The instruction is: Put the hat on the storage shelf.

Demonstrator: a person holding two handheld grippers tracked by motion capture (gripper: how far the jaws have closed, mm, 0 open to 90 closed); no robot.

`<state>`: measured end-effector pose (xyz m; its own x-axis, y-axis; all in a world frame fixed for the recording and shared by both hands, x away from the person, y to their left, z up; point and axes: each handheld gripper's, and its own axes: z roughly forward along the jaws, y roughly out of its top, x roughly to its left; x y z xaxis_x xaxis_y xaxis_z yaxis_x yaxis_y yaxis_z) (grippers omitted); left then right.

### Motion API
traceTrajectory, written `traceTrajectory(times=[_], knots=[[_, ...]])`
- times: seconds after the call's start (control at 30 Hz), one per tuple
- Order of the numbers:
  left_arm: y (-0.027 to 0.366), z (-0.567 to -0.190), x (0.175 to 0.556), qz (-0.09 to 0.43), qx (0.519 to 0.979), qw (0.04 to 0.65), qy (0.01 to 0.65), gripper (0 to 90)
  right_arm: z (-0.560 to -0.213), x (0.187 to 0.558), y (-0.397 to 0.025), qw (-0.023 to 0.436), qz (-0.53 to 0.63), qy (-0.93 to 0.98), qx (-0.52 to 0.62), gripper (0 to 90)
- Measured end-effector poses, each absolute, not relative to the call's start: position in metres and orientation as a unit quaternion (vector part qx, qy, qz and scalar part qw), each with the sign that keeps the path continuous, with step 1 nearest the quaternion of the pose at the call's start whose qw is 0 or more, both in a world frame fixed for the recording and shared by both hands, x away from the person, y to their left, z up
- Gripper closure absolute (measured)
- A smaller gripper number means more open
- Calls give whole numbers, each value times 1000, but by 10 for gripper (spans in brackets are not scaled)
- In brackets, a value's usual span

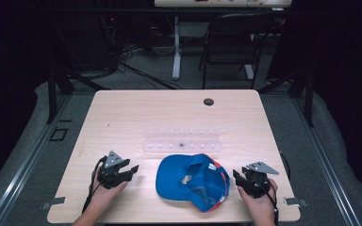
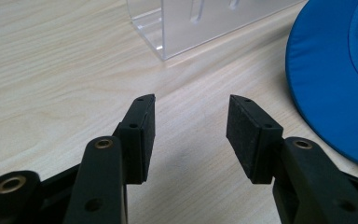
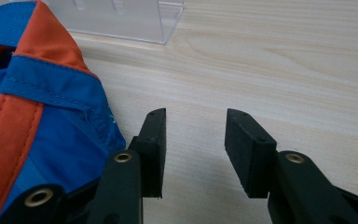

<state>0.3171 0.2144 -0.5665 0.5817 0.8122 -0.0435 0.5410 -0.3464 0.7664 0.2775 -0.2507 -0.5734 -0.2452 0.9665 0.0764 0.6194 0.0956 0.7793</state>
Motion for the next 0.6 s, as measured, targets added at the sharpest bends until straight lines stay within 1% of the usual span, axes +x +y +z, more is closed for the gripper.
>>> traceTrajectory(times=[0.27,0.53,0.6], knots=[[214,-565,316,178,802,387,418,523,-570,276,-250,226,357,700,576,583],[216,-563,315,177,800,392,419,523,-560,271,-248,201,351,705,583,601],[216,-563,315,177,799,393,419,523,-559,271,-247,202,350,706,581,601]])
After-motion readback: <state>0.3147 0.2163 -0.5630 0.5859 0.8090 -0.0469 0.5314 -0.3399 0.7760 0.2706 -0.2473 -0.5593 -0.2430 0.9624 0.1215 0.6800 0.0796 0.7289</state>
